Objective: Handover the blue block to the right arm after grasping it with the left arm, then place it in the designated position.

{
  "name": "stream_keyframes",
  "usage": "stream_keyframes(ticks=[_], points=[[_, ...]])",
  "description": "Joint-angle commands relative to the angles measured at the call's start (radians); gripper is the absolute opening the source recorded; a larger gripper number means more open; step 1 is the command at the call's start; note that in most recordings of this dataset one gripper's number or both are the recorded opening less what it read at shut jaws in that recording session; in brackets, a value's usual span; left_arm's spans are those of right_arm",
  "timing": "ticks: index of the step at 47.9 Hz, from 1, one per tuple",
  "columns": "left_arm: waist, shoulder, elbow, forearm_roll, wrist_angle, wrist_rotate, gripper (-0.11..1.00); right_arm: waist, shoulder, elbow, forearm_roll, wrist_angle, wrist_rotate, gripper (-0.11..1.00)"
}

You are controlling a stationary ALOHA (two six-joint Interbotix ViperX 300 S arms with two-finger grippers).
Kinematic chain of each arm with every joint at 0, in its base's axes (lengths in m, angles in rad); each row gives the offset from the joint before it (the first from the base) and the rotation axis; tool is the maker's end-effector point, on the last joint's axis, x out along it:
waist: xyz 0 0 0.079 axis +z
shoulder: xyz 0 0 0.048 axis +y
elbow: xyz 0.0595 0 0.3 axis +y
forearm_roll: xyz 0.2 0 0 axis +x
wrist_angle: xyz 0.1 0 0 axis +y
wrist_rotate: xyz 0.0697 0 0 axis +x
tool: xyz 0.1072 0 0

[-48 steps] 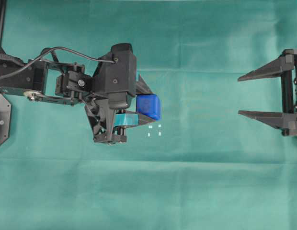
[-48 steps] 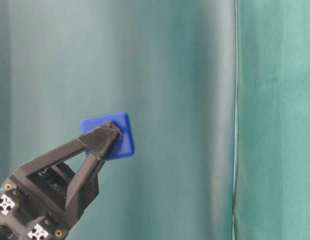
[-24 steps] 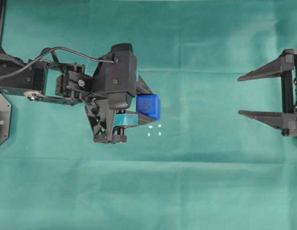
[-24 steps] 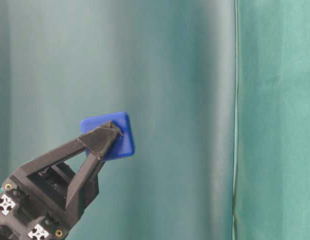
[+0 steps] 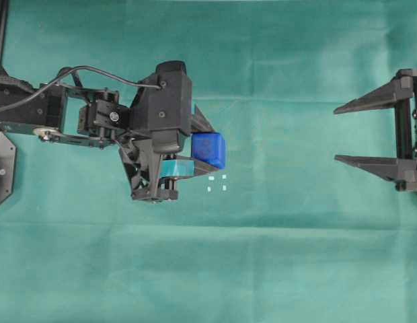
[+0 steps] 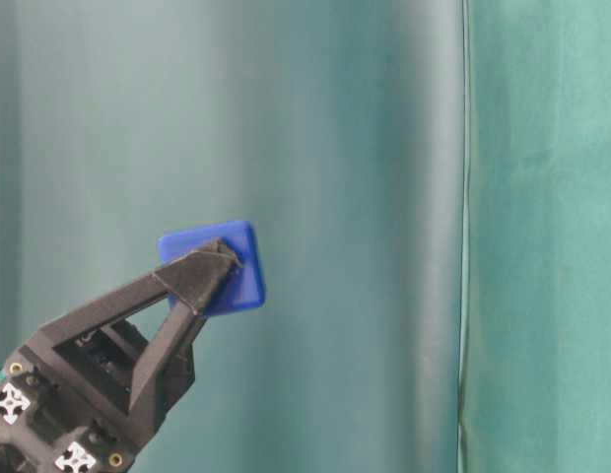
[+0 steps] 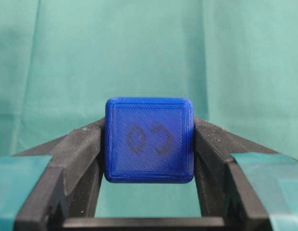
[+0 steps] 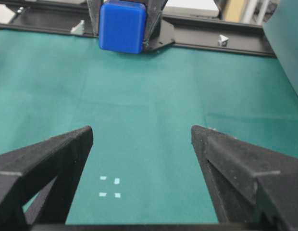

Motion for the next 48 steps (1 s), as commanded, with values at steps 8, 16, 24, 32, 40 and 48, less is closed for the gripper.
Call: stream_keyframes(ticks=[8,16,24,32,40,48], points=[[-0.003,-0.026,-0.021,0.003,-0.009,0.002,0.47,-0.002,0.005,-0.015,0.0,-0.002,0.0,0.94],[-0.003,-0.029,-0.02,0.002,-0.011,0.002,0.47,-0.002,0.005,-0.015,0.0,-0.002,0.0,0.94],[-0.003,-0.04,-0.015,0.003,-0.017,0.003,0.47,-0.002,0.005,-0.015,0.0,-0.002,0.0,0.94],[-0.003,-0.066,0.003,0.003,-0.058,0.003,0.47,-0.002,0.005,-0.015,0.0,-0.002,0.0,0.94],[-0.003,-0.101,0.044,0.003,-0.14,0.005,0.47,-0.002,0.005,-0.017,-0.002,-0.002,0.0,0.94],[-0.003,-0.144,0.092,0.003,-0.227,0.005,0.47,-0.002,0.005,-0.017,-0.002,-0.002,0.0,0.94]])
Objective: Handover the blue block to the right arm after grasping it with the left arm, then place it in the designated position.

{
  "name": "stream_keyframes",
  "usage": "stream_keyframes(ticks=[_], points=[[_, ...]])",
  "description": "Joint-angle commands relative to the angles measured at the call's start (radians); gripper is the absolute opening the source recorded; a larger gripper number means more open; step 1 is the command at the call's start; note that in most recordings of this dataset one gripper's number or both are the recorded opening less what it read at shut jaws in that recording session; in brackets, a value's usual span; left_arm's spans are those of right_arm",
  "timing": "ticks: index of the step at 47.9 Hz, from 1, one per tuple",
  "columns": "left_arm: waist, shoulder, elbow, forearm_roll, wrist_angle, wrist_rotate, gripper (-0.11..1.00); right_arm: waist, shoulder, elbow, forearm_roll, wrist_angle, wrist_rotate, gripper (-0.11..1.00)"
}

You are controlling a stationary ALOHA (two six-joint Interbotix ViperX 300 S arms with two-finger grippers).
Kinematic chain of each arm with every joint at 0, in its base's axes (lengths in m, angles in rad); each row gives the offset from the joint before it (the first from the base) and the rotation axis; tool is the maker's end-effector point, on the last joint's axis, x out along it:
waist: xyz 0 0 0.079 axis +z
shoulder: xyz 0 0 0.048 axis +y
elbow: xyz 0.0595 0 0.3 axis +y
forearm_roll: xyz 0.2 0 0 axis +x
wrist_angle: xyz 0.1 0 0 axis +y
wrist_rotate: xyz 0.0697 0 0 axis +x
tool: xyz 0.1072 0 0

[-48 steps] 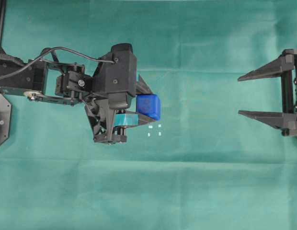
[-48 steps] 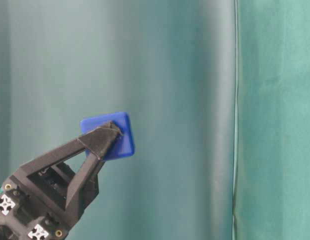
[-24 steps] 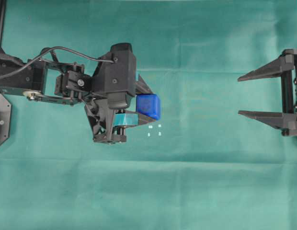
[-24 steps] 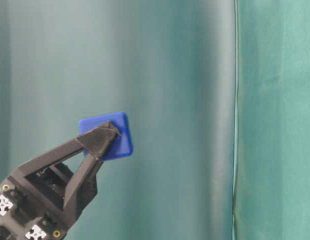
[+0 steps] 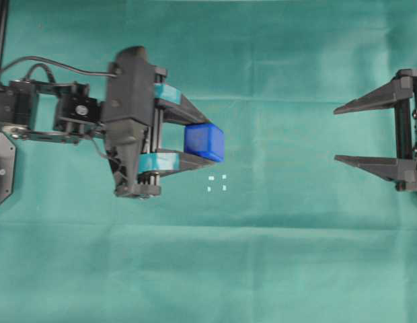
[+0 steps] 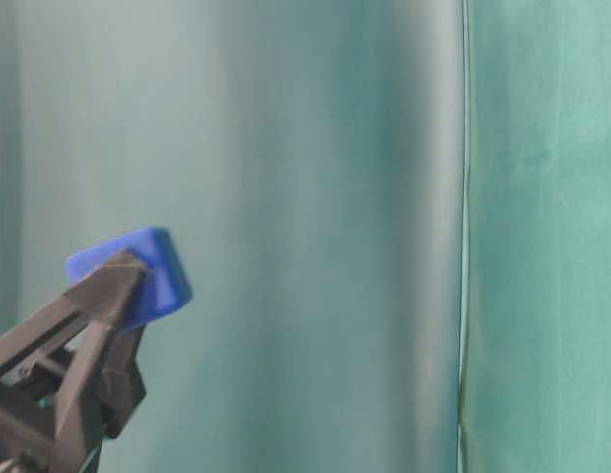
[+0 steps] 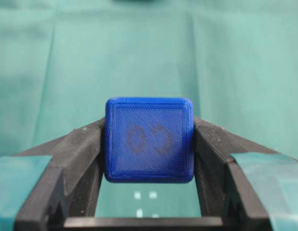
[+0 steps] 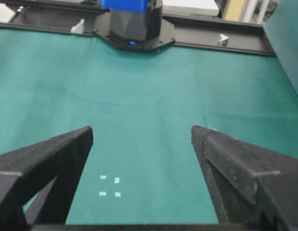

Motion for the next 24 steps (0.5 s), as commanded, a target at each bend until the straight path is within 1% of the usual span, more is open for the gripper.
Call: stream_keyframes(ticks=[1,12,24], points=[[-0.003,-0.041,0.009,0.003,-0.055,0.0,0.47,-0.003,0.005,-0.017,-0.002,-0.003,0.0,0.94],[-0.003,-0.086,0.06,0.003,-0.137,0.0,0.47,-0.003,0.005,-0.017,-0.002,-0.006,0.0,0.94],[-0.003,-0.094,0.066,0.003,-0.14,0.0,0.47,-0.003,0.005,-0.017,-0.002,-0.006,0.0,0.94]])
